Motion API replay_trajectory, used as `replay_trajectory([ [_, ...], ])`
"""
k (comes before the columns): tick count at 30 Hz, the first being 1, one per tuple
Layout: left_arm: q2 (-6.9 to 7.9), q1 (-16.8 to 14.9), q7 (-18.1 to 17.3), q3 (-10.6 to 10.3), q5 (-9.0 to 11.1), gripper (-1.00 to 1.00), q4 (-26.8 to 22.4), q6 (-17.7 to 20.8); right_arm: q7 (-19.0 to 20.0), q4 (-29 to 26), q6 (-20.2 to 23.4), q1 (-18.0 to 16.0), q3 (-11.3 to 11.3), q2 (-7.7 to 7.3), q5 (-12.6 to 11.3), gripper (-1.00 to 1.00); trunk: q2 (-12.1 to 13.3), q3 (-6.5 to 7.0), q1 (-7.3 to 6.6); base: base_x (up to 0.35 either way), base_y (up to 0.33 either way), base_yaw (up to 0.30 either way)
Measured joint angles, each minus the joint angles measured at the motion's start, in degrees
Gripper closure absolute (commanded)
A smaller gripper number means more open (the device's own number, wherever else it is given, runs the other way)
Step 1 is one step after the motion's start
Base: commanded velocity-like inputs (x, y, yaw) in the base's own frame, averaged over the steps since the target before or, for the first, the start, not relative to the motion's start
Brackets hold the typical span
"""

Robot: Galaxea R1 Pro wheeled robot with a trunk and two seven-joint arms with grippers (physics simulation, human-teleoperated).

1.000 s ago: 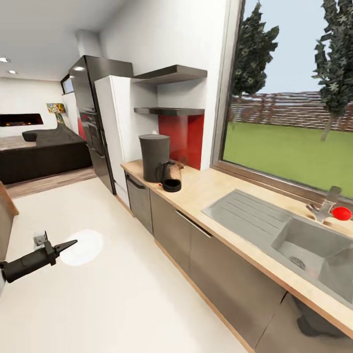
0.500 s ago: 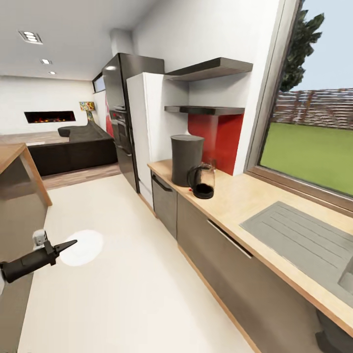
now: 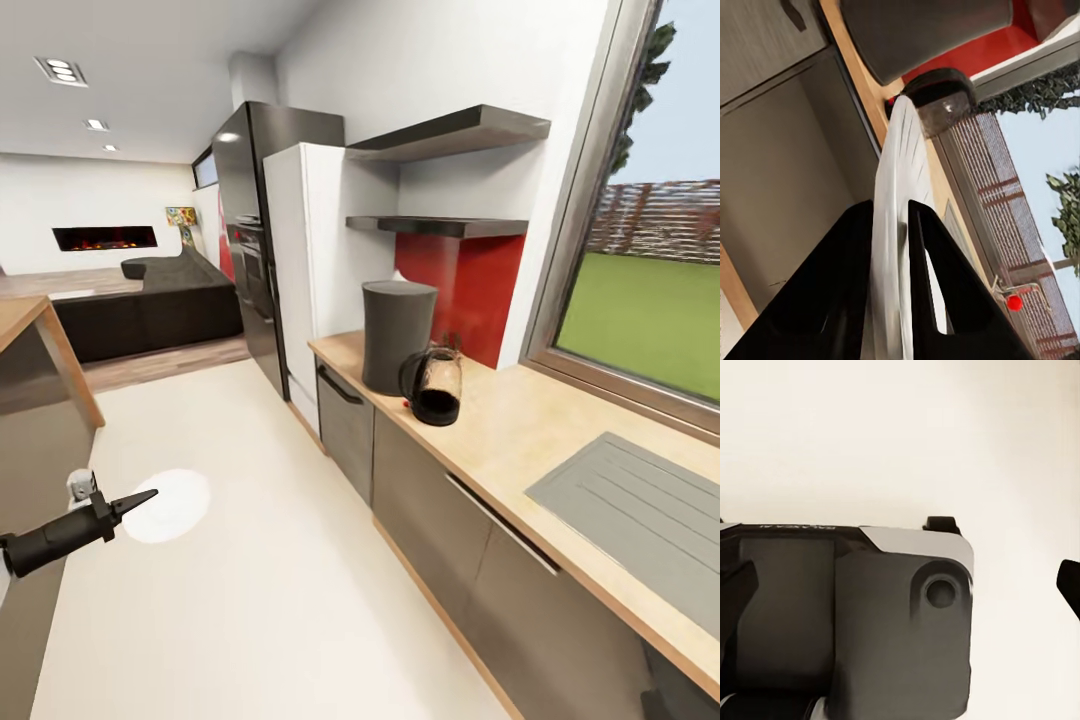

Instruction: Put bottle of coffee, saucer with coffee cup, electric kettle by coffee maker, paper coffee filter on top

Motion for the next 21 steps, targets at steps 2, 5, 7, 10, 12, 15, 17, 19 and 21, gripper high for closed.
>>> replay_trajectory([
  [2,0.0,0.0,0.0,0.0,0.0,1.0,0.0,0.0,0.0,0.0,0.0,0.0,0.0,-0.01,0.0,-1.0,0.0,0.0,0.0,0.331,0.149,0.0],
  [5,-0.01,0.0,0.0,0.0,0.0,1.0,0.1,0.0,0.0,0.0,0.0,0.0,0.0,-0.06,0.0,-1.0,0.0,0.0,0.0,0.331,0.152,0.0],
  [7,-0.01,0.0,0.0,0.0,0.1,1.0,0.2,0.0,0.0,0.0,0.0,0.0,0.0,-0.07,0.0,-1.0,0.0,0.0,0.0,0.331,0.155,0.0],
  [10,-0.01,0.0,0.0,0.0,0.1,1.0,0.2,0.0,-0.1,0.0,0.0,0.0,-0.1,-0.14,-0.1,-1.0,0.0,0.0,0.0,0.325,0.172,0.0],
  [12,-0.01,0.0,0.0,0.0,0.1,1.0,0.3,0.0,-0.1,0.0,0.0,0.0,-0.1,-0.15,-0.1,-1.0,0.0,0.0,0.0,0.305,0.208,0.0],
  [15,-0.01,0.0,0.0,0.0,0.1,1.0,0.3,0.0,-0.1,0.0,0.0,0.0,-0.1,-0.16,-0.1,-1.0,0.0,0.0,0.0,0.295,0.222,0.0],
  [17,-0.01,0.0,0.0,0.0,0.1,1.0,0.3,0.0,-0.1,0.0,0.0,0.0,-0.1,-0.16,-0.1,-1.0,0.0,0.0,0.0,0.292,0.225,0.0],
  [19,-0.01,0.0,0.0,0.0,0.1,1.0,0.3,0.0,-0.1,0.0,0.0,0.0,-0.1,-0.16,-0.1,-1.0,0.0,0.0,0.0,0.292,0.225,0.0],
  [21,-0.01,0.0,0.0,0.0,0.1,1.0,0.3,0.0,-0.1,0.0,0.0,0.0,-0.1,-0.16,-0.1,-1.0,0.0,0.0,0.0,0.292,0.226,0.0],
])
